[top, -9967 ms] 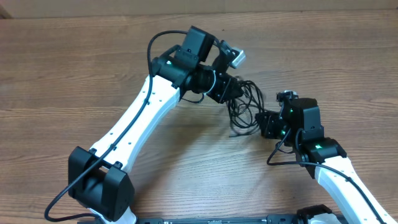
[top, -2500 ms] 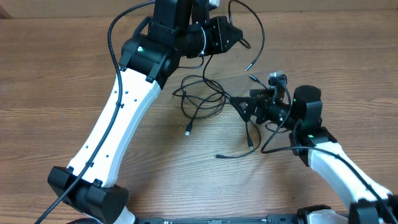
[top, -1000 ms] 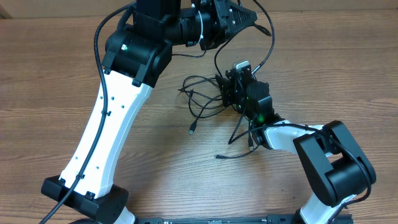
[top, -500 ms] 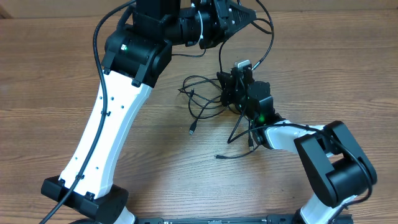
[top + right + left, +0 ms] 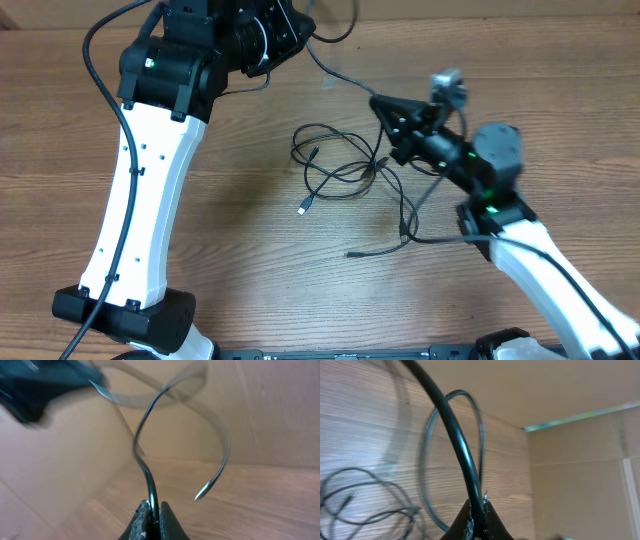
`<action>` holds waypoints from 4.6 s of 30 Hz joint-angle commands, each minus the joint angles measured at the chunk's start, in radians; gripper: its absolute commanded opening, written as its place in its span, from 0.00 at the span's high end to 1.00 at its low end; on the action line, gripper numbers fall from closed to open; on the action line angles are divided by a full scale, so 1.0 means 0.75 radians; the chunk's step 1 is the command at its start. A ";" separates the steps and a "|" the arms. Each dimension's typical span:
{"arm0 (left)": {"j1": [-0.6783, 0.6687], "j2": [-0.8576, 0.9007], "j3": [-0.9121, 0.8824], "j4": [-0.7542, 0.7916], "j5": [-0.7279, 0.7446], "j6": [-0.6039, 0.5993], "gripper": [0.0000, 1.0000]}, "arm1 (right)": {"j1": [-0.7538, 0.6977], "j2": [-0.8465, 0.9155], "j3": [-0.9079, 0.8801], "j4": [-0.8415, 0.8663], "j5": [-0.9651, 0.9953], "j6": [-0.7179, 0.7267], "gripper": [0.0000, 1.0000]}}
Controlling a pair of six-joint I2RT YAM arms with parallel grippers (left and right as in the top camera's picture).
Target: Untangle cables
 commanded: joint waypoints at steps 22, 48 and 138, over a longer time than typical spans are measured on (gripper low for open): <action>-0.072 0.089 -0.148 -0.371 0.317 1.348 0.96 | -0.028 -0.124 0.039 -0.357 -0.125 0.205 0.96; -0.164 0.107 -0.262 -0.373 0.430 1.559 0.96 | -0.025 -0.122 0.039 -0.620 -0.269 -0.007 0.96; 0.778 0.111 -0.318 -0.398 -0.551 0.234 0.96 | 0.838 0.764 0.371 -0.107 0.247 0.039 0.95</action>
